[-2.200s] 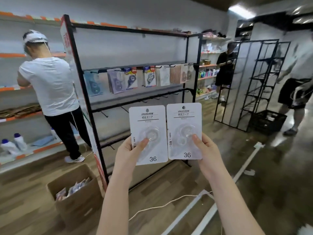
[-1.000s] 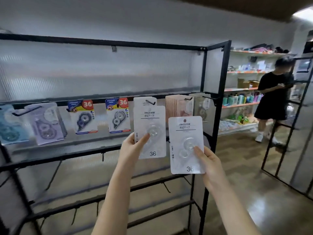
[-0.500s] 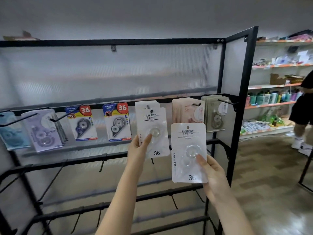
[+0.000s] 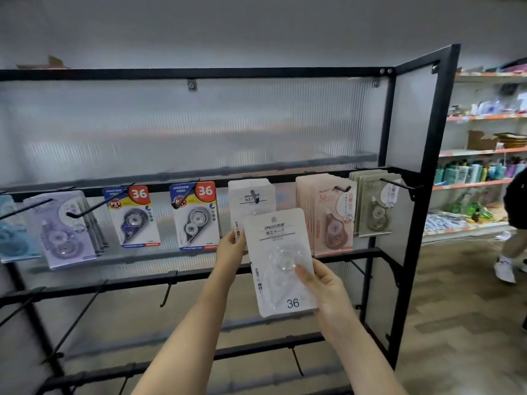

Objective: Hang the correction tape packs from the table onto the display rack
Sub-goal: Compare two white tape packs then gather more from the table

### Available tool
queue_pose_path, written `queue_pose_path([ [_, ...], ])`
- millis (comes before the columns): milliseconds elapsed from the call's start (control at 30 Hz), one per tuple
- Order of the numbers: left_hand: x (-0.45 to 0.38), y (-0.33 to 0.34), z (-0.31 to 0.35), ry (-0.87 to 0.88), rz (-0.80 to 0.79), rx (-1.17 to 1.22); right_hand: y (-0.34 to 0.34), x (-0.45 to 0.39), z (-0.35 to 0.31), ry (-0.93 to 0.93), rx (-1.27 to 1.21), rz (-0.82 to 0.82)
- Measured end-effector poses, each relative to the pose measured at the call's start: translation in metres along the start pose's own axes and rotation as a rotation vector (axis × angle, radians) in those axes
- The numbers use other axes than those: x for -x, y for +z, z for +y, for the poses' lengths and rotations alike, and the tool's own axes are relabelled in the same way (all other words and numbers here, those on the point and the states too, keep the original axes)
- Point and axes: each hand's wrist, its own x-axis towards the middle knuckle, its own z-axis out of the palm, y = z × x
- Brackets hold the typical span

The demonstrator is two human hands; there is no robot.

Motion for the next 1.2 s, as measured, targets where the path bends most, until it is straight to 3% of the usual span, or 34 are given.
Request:
queue_pose_path([
  [233,0.005,-0.004,0.0,0.002,0.054,-0.105,0.025,-0.029,-0.009,-0.071,0.033,0.002],
  [333,0.012,-0.014,-0.014,0.052,-0.062,-0.224,0.027,-0.035,0.0,-0.087,0.051,0.062],
  [500,0.017,-0.034,-0.042,0.019,-0.253,-0.61,0.029,-0.044,0.01,-0.102,0.096,0.077],
  [767,0.003,-0.054,-0.051,0.149,-0.317,-1.07,0.028,-0.1,0.033,-0.025,0.311,0.191],
  [1200,-0.007,-0.077,-0.057,0.134,-0.368,-1.24,0.014,-0.116,0.058,0.052,0.485,0.241],
])
